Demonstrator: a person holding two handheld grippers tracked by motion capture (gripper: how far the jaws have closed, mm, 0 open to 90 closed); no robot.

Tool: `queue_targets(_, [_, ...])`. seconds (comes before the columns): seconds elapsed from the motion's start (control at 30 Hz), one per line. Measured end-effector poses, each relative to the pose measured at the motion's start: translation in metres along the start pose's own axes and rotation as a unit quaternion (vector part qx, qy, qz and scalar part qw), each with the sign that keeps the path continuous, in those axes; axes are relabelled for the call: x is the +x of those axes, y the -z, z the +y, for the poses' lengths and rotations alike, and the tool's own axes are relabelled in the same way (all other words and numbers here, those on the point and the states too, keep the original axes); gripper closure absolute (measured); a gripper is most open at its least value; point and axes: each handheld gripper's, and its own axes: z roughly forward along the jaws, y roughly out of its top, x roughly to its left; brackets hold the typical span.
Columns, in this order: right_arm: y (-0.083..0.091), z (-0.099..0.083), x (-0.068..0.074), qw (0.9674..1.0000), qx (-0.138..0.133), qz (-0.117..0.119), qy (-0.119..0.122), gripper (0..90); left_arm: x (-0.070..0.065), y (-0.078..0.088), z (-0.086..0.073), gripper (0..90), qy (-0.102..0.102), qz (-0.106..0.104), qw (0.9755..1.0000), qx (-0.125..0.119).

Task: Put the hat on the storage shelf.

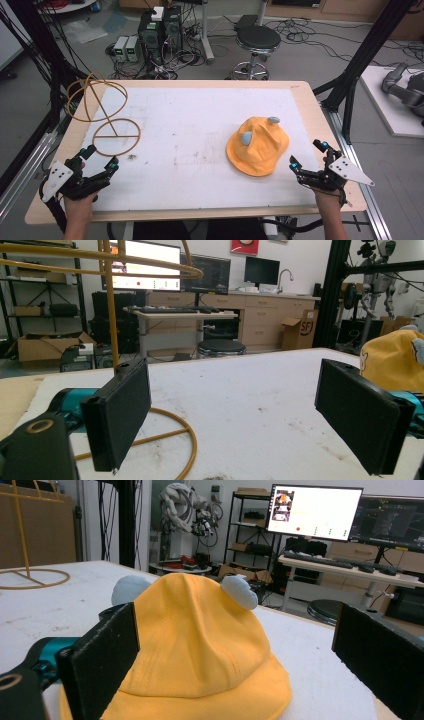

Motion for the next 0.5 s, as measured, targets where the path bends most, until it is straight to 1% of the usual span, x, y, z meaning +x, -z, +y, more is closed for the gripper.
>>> queue_targets(0.13, [-0.0008, 0.0001, 0.0009, 1.0, 0.008, 0.004, 0.003, 4.5, -0.0004, 0.0004, 0.0, 15.1, -0.001, -0.002, 1.0, -0.001])
queue_targets(0.27, [-0.0019, 0.0009, 0.0017, 0.9999, 0.007, 0.006, 0.007, 4.4, -0.0002, 0.0007, 0.0004, 15.1, 0.0, -0.002, 1.0, 0.0])
queue_targets(0.4, [-0.0031, 0.001, 0.0045, 0.9998, 0.015, 0.011, 0.012, 4.5, -0.0001, 0.0009, -0.0004, 15.1, -0.002, -0.002, 1.0, 0.003])
queue_targets(0.5, [-0.0034, 0.0017, 0.0052, 0.9998, 0.013, 0.013, 0.011, 4.5, -0.0007, 0.0012, -0.0001, 15.1, -0.001, -0.004, 1.0, 0.002])
